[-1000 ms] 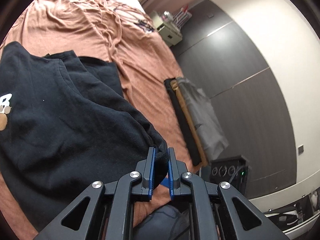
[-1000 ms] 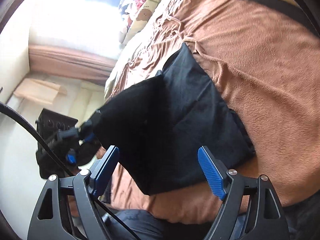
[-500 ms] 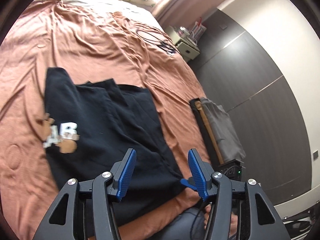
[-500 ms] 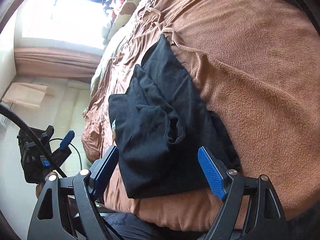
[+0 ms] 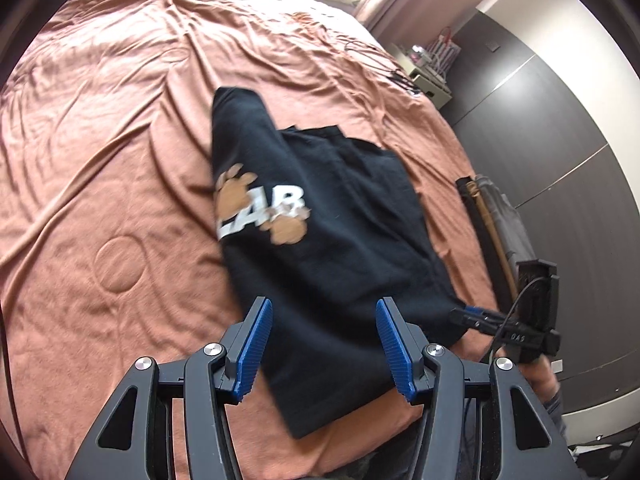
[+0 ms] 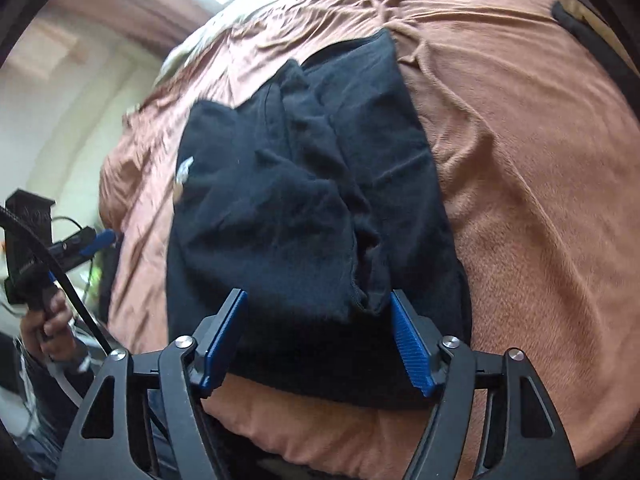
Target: Fold small clothes
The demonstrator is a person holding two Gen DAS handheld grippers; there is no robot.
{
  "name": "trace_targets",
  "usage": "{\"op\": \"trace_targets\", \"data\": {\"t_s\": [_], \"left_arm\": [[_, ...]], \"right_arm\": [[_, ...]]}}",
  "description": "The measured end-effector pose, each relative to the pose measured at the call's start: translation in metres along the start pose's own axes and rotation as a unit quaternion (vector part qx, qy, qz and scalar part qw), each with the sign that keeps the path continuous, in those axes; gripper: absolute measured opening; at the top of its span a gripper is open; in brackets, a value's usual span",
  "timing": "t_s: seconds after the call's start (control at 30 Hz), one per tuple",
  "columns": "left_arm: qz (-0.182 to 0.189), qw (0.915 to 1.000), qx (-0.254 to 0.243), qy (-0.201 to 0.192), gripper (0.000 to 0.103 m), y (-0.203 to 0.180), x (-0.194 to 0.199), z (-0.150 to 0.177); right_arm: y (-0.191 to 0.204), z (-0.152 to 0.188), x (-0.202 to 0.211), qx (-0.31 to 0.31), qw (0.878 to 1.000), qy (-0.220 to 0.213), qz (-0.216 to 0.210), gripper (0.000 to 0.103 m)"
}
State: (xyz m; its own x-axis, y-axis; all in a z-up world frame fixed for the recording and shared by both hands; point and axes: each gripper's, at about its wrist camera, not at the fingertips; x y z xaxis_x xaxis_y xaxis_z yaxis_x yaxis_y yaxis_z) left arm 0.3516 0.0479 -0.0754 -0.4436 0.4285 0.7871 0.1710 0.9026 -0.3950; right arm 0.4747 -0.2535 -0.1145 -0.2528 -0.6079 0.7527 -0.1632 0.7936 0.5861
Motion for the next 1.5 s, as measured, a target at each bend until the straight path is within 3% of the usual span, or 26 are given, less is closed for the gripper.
{"op": "trace_targets", "data": {"t_s": [0.07,0.17,0.23,0.3,0.33,0.57,0.93,1.23,1.37,1.5], "left_arm": [[-0.005,0.9999,-0.007,0.006,0.056,0.007,-0.001,0.009],[-0.007,0.9998,-0.007,0.016,0.056,0.017,-0.005,0.024],[-0.007,0.9998,-0.002,0.02,0.056,0.023,-0.009,0.034],[-0.012,0.9995,-0.003,0.028,0.056,0.025,-0.015,0.042],[-0.01,0.9994,-0.005,0.033,0.056,0.026,-0.018,0.045],[-0.006,0.9973,-0.017,0.07,0.056,0.023,-0.042,0.058],[0.001,0.9952,-0.052,0.083,0.056,0.008,-0.057,0.046],[-0.005,0.9913,-0.073,0.11,0.054,-0.004,-0.081,0.041],[-0.001,0.993,-0.064,0.099,0.053,-0.001,-0.081,0.039],[0.0,0.9961,-0.05,0.072,0.053,0.008,-0.071,0.035]], "right_arm": [[0.004,-0.005,-0.004,0.019,1.0,0.01,0.011,0.064],[0.002,-0.013,-0.012,0.028,0.999,0.014,0.026,0.048],[0.0,-0.016,-0.015,0.03,0.999,0.015,0.031,0.021],[-0.001,-0.018,-0.013,0.024,0.999,0.012,0.032,0.008],[-0.001,-0.017,-0.01,0.023,0.999,0.009,0.027,0.006],[0.015,-0.003,0.026,0.048,0.998,-0.03,0.023,0.004],[-0.003,0.025,0.057,0.025,0.998,-0.043,0.049,0.004],[-0.027,0.034,0.042,0.001,0.997,-0.011,0.075,0.004],[-0.024,0.035,0.048,0.007,0.997,-0.008,0.071,0.004],[-0.013,0.031,0.06,0.021,0.996,-0.022,0.08,0.011]]}}
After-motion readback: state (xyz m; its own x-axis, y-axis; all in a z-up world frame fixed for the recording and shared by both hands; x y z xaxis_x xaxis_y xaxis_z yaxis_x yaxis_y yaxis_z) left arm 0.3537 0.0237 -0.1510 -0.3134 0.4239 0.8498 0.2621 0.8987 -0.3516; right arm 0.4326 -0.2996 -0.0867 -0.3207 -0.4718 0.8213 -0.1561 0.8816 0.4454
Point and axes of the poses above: each gripper's, at about its wrist camera, not at the fingertips, and x roughly against the way its jaws point, y to its left, z to its underside, and after that the axes turned 10 degrees about -x, right-handed
